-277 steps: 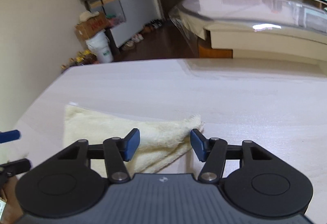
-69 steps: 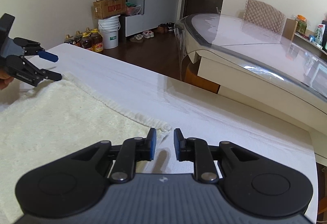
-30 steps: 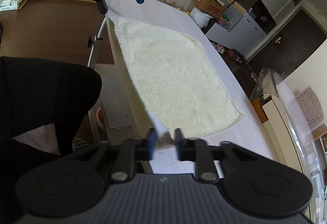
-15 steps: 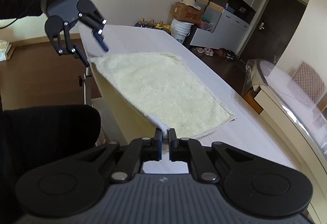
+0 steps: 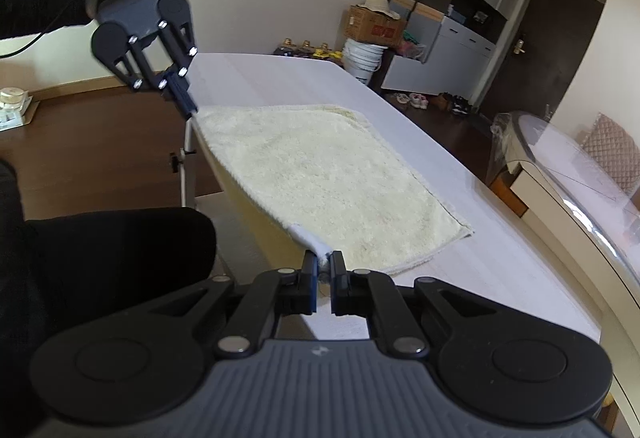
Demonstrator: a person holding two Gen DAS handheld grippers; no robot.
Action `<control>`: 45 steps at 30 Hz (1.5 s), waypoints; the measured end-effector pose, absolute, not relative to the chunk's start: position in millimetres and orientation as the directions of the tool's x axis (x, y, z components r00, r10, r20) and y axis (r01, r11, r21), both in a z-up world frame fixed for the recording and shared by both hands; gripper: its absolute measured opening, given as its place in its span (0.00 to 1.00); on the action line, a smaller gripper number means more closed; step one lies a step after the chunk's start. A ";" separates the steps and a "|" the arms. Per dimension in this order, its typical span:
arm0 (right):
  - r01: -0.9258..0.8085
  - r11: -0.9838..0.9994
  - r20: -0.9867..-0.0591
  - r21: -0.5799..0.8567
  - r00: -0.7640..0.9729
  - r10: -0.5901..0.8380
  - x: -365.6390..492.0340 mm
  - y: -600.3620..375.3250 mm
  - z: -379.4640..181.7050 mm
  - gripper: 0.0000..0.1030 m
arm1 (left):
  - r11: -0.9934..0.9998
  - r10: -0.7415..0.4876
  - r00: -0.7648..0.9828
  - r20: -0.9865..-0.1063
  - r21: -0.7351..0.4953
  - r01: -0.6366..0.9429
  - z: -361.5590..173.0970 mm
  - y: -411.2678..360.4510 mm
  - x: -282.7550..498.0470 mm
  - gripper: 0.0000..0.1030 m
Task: Fold towel
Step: 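Lift the held edge with both grippers and fold it over the towel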
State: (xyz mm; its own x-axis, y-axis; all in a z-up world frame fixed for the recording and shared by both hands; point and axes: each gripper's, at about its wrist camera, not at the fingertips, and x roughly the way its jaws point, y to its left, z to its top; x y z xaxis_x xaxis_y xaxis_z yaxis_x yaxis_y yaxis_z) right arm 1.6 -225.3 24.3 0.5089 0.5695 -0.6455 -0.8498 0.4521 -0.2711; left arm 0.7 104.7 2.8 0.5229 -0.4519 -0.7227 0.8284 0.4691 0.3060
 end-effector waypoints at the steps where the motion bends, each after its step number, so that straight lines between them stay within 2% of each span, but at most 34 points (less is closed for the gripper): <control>1: -0.848 0.460 -0.642 -0.263 0.510 0.573 3.4 -226.3 27.3 0.06 | 0.478 -0.451 0.532 -0.717 0.309 0.822 8.2 105.2 4.1 0.02; 7: -0.808 0.540 -0.618 -0.237 0.554 0.558 44.4 -223.5 46.8 0.06 | 0.547 -0.409 0.604 -0.684 0.346 0.762 40.4 100.7 54.2 0.02; 12: -0.771 0.601 -0.628 -0.209 0.577 0.522 101.1 -212.1 51.7 0.06 | 0.594 -0.352 0.641 -0.682 0.365 0.716 43.7 92.1 112.7 0.02; 20: -0.732 0.672 -0.693 -0.118 0.545 0.472 200.7 -201.2 26.2 0.06 | 0.657 -0.312 0.623 -0.717 0.311 0.687 22.3 88.6 199.3 0.02; 26: -0.719 0.689 -0.734 -0.092 0.516 0.441 232.7 -196.9 0.4 0.06 | 0.678 -0.298 0.602 -0.741 0.279 0.680 0.5 90.8 227.4 0.02; 33: -0.708 0.702 -0.751 -0.077 0.504 0.426 230.9 -197.2 -15.8 0.08 | 0.701 -0.292 0.596 -0.748 0.257 0.666 -15.8 95.7 235.3 0.02; 34: -0.702 0.708 -0.754 -0.078 0.506 0.418 230.0 -198.0 -18.3 0.10 | 0.704 -0.284 0.602 -0.746 0.264 0.659 -17.7 95.6 235.5 0.07; 35: -0.697 0.713 -0.753 -0.079 0.510 0.415 229.2 -198.9 -19.1 0.18 | 0.709 -0.275 0.610 -0.743 0.273 0.651 -19.7 95.7 235.7 0.14; 36: -0.686 0.724 -0.748 -0.079 0.521 0.412 228.0 -201.2 -18.7 0.21 | 0.720 -0.264 0.622 -0.738 0.278 0.636 -21.0 96.3 236.5 0.21; 37: -0.675 0.734 -0.740 -0.072 0.530 0.415 226.7 -204.5 -16.9 0.24 | 0.741 -0.248 0.637 -0.730 0.280 0.610 -21.2 97.9 237.9 0.38; 38: -0.666 0.743 -0.732 -0.063 0.537 0.419 225.2 -207.9 -14.7 0.26 | 0.758 -0.234 0.649 -0.724 0.282 0.588 -21.2 99.6 239.3 0.47; 42: -0.621 0.783 -0.694 -0.037 0.580 0.427 215.5 -221.5 -2.0 0.27 | 0.798 -0.241 0.650 -0.721 0.235 0.555 -16.4 111.0 239.4 0.59; 44: -0.604 0.797 -0.679 -0.027 0.596 0.429 210.0 -226.1 5.3 0.38 | 0.814 -0.238 0.662 -0.710 0.226 0.535 -11.6 118.0 236.7 0.74; 45: -0.596 0.803 -0.669 -0.020 0.605 0.433 205.2 -228.1 9.4 0.41 | 0.825 -0.235 0.672 -0.702 0.221 0.520 -9.7 121.9 236.0 0.77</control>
